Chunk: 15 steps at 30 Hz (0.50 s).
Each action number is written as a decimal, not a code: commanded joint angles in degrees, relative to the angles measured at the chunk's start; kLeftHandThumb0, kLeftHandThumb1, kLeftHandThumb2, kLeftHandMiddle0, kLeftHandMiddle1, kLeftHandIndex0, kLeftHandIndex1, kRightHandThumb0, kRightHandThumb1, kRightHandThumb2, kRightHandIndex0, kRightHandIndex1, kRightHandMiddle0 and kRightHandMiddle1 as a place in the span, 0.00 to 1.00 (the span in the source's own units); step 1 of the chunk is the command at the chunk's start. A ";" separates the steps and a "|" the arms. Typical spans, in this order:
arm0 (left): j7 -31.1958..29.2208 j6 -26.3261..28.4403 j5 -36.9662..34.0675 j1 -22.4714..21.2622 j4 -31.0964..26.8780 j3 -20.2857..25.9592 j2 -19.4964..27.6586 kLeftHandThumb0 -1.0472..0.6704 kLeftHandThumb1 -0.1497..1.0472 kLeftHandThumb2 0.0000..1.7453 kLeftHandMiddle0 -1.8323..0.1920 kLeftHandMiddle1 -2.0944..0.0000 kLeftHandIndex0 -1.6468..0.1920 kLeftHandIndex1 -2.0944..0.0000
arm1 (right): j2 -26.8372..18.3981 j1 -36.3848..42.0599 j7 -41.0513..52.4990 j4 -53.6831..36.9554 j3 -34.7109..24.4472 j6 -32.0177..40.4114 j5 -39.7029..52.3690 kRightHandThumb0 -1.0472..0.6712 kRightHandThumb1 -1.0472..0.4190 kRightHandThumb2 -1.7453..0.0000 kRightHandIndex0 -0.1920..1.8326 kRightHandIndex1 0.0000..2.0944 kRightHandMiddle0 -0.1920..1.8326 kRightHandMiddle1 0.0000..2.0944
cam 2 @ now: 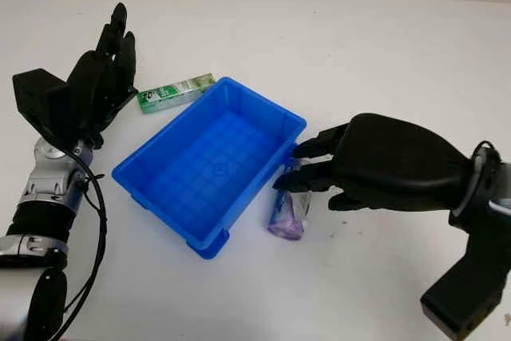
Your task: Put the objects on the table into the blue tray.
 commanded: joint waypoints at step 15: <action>1.42 2.11 0.01 1.30 -2.75 -0.02 -0.55 0.14 1.00 0.40 1.00 1.00 1.00 1.00 | 4.72 -4.81 1.26 5.25 9.45 1.48 -2.31 0.44 0.16 0.98 0.42 0.02 0.42 0.02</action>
